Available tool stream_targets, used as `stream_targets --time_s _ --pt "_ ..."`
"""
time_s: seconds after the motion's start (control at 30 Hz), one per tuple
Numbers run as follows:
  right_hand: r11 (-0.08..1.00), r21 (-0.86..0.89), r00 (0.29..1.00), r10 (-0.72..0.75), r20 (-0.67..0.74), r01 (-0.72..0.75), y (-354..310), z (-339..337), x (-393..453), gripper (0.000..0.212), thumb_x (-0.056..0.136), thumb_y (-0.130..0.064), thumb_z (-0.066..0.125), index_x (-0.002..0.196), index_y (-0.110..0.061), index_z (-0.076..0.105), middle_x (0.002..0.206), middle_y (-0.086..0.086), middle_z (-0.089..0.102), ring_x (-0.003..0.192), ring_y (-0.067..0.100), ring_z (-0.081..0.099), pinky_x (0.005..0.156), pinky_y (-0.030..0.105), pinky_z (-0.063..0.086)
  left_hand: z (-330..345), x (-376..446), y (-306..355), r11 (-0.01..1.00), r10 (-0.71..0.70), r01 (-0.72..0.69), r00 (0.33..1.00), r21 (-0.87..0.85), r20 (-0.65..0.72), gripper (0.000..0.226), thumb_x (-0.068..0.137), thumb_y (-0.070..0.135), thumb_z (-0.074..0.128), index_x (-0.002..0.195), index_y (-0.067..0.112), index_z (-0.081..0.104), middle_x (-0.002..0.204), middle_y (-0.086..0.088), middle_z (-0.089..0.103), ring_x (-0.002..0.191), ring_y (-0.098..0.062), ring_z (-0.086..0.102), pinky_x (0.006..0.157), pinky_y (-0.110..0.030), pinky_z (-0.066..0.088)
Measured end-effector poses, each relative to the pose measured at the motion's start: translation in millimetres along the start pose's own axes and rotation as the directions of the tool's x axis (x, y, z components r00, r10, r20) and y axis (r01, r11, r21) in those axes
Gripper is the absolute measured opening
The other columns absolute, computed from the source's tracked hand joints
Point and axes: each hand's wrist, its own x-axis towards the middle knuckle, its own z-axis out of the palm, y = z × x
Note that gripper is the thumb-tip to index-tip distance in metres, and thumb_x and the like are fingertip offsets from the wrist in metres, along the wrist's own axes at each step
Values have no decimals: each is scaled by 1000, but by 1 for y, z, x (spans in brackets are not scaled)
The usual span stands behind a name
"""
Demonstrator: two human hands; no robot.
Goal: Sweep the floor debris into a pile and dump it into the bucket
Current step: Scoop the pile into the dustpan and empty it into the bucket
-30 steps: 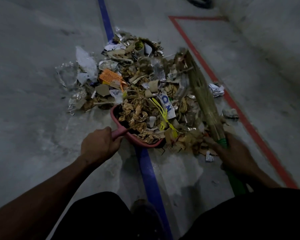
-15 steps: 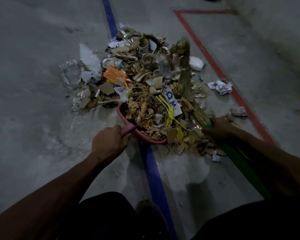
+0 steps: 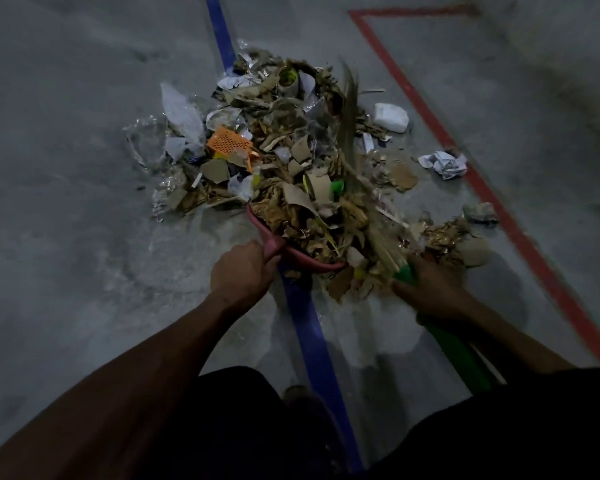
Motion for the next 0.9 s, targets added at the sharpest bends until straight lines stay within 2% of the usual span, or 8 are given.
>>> stream_targets --time_s 0.1,0.2,0.3,0.43,0.6,0.7,0.8,0.9 --pt "997 73 996 20 -82 -14 7 -9 -16 41 95 -30 60 132 -18 49 93 6 65 51 16 61 37 19 42 -4 -9 -8 1000 18 -18 999 8 -32 38 96 51 44 81 16 40 83 -11 57 74 -31 58 57 -32 30" --pt "993 112 990 46 -133 -31 9 -24 -23 35 94 -36 60 126 -25 51 86 0 67 53 22 66 42 29 49 -11 -21 -17 1000 -1 2 998 4 -64 38 95 49 47 81 14 43 87 -18 62 78 -37 60 58 -32 31" --pt "999 27 978 -16 -208 22 5 -39 -15 34 94 -39 58 123 -22 53 94 5 65 64 19 63 57 32 52 -17 -32 -29 998 -52 55 994 20 -98 45 93 50 50 84 7 53 85 -21 63 77 -40 61 57 -33 32" --pt "994 70 973 -62 -223 79 -10 -51 8 38 92 -41 60 126 -26 51 99 9 67 77 29 65 71 42 56 -21 -42 -45 996 -85 87 989 13 -122 46 92 50 52 82 5 55 81 -22 63 73 -40 61 56 -34 34" --pt "982 -179 990 -81 -113 60 -32 -59 62 44 94 -44 58 128 -17 50 102 8 59 78 26 56 64 30 40 -21 -45 -56 990 -134 137 981 14 -143 42 92 51 51 78 12 44 80 -19 60 73 -39 60 55 -33 31" --pt "957 -287 998 -49 -30 38 -34 -53 90 38 93 -41 60 118 -13 52 109 17 62 80 26 54 66 30 39 -20 -38 -57 988 -142 151 978 43 -152 42 92 52 50 82 11 47 81 -17 60 74 -38 60 55 -33 32" --pt "917 -397 999 -34 18 38 -35 -40 97 47 94 -37 61 127 -5 51 117 22 59 85 27 51 70 30 38 -17 -29 -58 990 -115 125 983 61 -140 44 93 52 46 90 9 51 86 -16 58 76 -38 59 57 -34 33" --pt "906 -417 998 -61 34 70 -36 -29 94 50 93 -33 62 129 -1 48 121 24 56 91 30 54 70 30 37 -15 -22 -57 989 -93 108 986 104 -135 46 95 50 43 101 6 53 98 -17 58 82 -39 59 58 -36 33"
